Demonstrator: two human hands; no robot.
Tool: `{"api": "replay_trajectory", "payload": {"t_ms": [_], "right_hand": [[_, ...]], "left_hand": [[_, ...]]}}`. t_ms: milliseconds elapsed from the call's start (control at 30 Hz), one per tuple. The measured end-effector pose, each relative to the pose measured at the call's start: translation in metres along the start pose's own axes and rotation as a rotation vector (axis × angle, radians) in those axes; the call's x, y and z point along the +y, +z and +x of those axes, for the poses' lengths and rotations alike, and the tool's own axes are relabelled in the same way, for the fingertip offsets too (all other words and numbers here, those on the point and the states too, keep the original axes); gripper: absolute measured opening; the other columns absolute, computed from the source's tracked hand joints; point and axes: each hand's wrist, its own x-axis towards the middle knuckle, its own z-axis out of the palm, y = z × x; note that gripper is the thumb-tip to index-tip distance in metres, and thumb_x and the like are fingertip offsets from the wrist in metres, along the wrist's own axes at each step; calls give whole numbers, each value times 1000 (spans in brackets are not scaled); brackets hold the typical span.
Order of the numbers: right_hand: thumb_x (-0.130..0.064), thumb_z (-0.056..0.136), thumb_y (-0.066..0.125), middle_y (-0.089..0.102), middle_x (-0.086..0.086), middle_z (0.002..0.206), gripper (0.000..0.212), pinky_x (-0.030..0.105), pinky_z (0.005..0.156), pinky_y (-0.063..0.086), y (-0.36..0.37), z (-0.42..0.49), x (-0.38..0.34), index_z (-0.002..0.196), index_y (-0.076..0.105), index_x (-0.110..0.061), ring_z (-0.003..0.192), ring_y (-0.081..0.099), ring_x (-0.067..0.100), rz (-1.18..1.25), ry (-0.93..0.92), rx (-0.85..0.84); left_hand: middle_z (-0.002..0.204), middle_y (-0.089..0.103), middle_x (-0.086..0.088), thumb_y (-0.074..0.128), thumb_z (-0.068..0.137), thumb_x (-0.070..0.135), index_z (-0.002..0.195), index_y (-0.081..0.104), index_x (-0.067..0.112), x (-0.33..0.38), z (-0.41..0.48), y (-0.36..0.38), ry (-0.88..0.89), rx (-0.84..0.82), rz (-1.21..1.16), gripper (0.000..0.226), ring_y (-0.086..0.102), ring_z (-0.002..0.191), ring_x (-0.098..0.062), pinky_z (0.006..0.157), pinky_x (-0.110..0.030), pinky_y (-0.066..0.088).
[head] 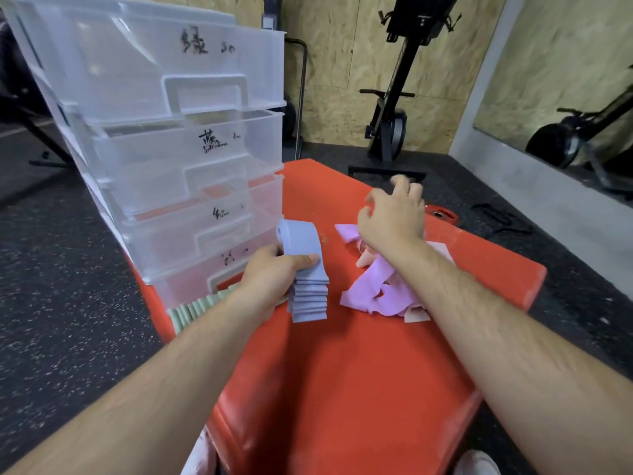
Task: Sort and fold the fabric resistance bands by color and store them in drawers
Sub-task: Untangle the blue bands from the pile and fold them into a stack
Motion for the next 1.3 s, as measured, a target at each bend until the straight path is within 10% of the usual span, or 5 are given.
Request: {"api": "replay_trajectory", "payload": {"t_ms": [100, 233, 533, 1067, 1300], "right_hand": [[-61, 83, 50, 71, 2, 83, 48, 49, 82, 56, -2, -32, -21, 81, 67, -16, 82, 69, 27, 564, 103, -390], [-45, 92, 62, 76, 15, 106, 42, 45, 95, 57, 3, -63, -29, 116, 70, -12, 101, 73, 31, 1149, 345, -900], [-29, 97, 65, 71, 3, 73, 19, 20, 40, 42, 13, -46, -28, 96, 68, -10, 51, 65, 13, 1164, 331, -684], [-22, 83, 79, 75, 16, 91, 35, 46, 67, 63, 127, 4, -61, 105, 67, 2, 77, 74, 29, 1015, 498, -668], [-53, 79, 72, 71, 7, 79, 42, 26, 56, 41, 118, 4, -61, 91, 71, -12, 80, 69, 28, 467, 215, -610]], "left_hand": [[95, 77, -11, 81, 78, 16, 108, 68, 10, 2, -4, 3, 15, -28, 10, 34, 74, 89, -31, 88, -53, 57], [101, 76, -13, 76, 83, 8, 114, 67, 8, 5, -8, 5, 34, -100, -4, 32, 73, 95, -31, 91, -51, 56], [117, 70, -3, 89, 45, 61, 135, 55, 19, -4, 15, 7, 127, 53, 208, 105, 70, 101, -20, 94, -44, 55], [84, 52, 9, 70, 85, 16, 117, 54, 19, -7, 27, -15, 172, 223, 244, 36, 52, 68, -2, 53, -15, 38], [83, 59, 8, 69, 86, 16, 106, 58, 19, -12, 24, -19, 195, 235, 354, 23, 57, 69, -2, 47, -4, 38]]}}
